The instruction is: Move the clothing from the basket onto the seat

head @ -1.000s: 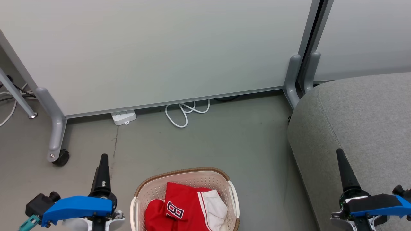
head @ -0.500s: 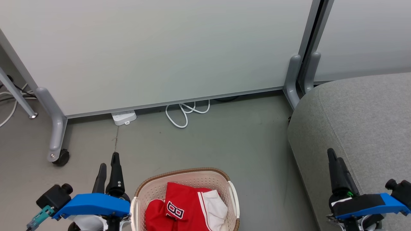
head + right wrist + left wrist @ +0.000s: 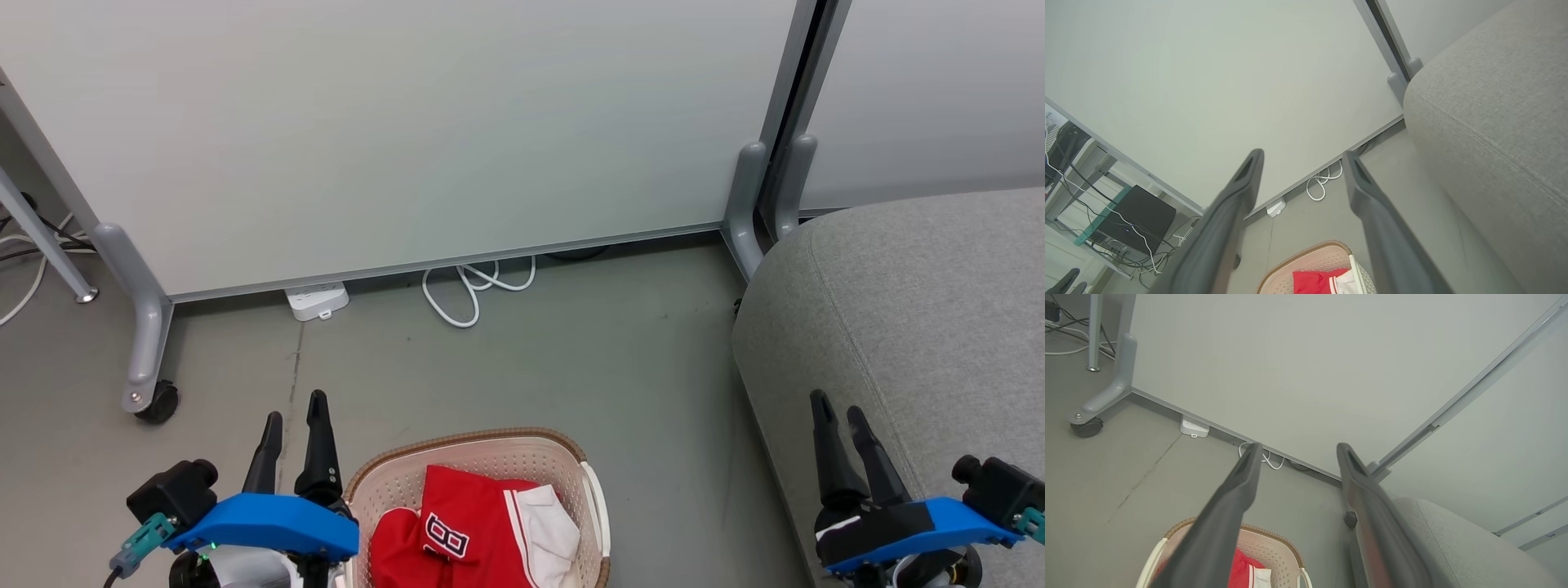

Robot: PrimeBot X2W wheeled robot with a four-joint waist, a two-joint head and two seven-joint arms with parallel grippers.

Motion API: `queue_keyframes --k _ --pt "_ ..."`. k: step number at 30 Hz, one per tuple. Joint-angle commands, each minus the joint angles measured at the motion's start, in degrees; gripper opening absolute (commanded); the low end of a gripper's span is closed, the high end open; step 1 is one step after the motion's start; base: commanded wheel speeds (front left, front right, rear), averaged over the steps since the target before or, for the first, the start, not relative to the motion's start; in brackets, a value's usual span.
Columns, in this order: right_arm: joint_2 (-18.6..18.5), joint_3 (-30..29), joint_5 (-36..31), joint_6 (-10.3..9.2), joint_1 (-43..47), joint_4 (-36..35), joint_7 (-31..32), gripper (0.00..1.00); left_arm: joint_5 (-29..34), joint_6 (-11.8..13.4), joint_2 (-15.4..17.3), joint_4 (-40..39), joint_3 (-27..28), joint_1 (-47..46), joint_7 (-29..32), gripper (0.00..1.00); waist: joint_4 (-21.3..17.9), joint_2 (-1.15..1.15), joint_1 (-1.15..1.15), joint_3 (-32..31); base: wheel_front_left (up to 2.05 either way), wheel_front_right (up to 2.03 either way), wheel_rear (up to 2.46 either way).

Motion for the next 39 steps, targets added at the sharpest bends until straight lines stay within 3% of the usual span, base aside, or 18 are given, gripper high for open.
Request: queue_keyframes --k 1,18,39 --pt "-0.47 0.21 -2.08 0.08 -0.64 -0.24 -0.59 1.0 1.91 0.31 0.45 -0.34 -0.39 -1.37 -0.61 1.0 0.04 0.0 0.0 -0.01 0.0 0.0 0.0" --pt "-0.5 -0.04 -15.48 0.1 -1.15 1.43 -3.33 1.0 13.36 1.42 0.52 0.77 -2.72 -1.68 -3.35 1.0 0.53 0.0 0.0 -0.11 0.0 0.0 0.0" --pt "-0.54 0.86 -26.77 0.13 -1.35 3.01 -6.09 1.0 24.34 1.42 0.57 3.46 -4.33 -2.15 -6.15 1.0 1.25 0.0 0.0 -0.19 0.0 0.0 0.0"
